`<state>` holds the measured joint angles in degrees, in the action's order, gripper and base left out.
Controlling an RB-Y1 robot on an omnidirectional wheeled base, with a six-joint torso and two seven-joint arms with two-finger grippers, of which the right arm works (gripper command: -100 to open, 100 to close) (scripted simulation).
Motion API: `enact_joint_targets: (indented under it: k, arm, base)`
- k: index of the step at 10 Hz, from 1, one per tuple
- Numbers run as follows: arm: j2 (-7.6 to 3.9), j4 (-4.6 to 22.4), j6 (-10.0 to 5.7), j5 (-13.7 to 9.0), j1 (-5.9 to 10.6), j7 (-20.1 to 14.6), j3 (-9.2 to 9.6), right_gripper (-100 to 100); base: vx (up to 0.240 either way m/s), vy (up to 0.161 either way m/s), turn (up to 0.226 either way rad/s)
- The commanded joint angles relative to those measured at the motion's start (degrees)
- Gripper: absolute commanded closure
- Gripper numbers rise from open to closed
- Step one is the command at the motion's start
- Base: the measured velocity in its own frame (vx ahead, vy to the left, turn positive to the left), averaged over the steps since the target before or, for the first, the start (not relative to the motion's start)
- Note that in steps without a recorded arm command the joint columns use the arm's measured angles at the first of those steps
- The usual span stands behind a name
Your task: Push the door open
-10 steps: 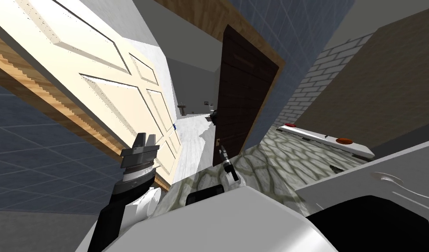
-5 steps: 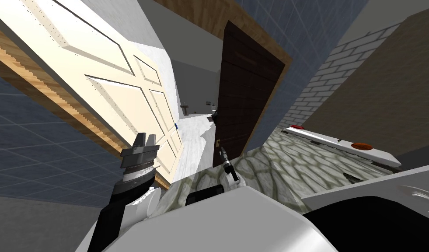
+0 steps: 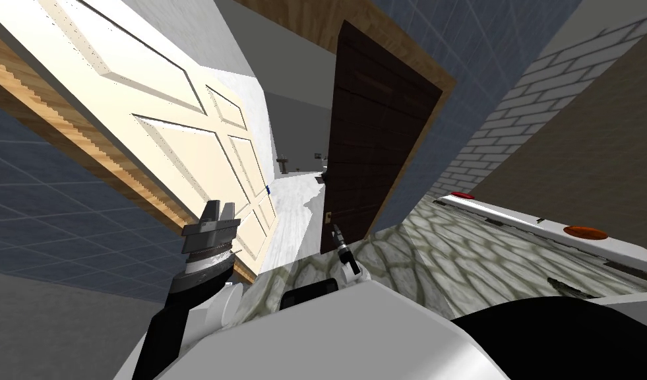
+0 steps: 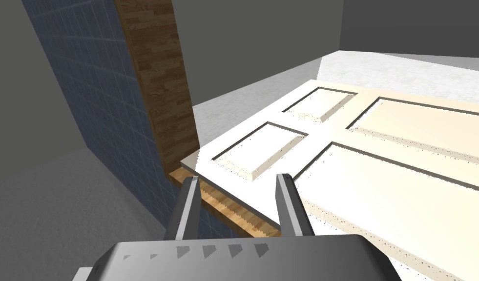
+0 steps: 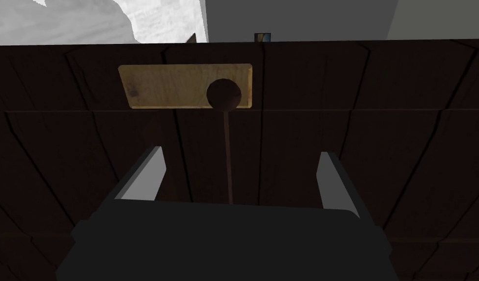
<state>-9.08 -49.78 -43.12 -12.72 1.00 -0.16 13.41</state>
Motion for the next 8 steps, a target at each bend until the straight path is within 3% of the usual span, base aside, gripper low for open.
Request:
enact_joint_targets:
  k: [1,3,5,8]
  arm:
    - [-0.29,1.96,-0.32,-0.56,0.73,0.06,0.27,-100]
    - [-0.53,4.55,-0.91,-1.17,1.66,0.12,0.59,-100]
    - [-0.33,4.11,-0.84,-1.04,1.46,0.23,0.33,-100]
    - [-0.02,4.73,-1.19,-1.02,1.62,0.37,-0.1,-100]
  base:
    - [0.012,-0.079,0.074]
    - [0.016,-0.067,0.067]
    - [0.053,-0.02,0.017]
    - [0.2,0.009,0.028]
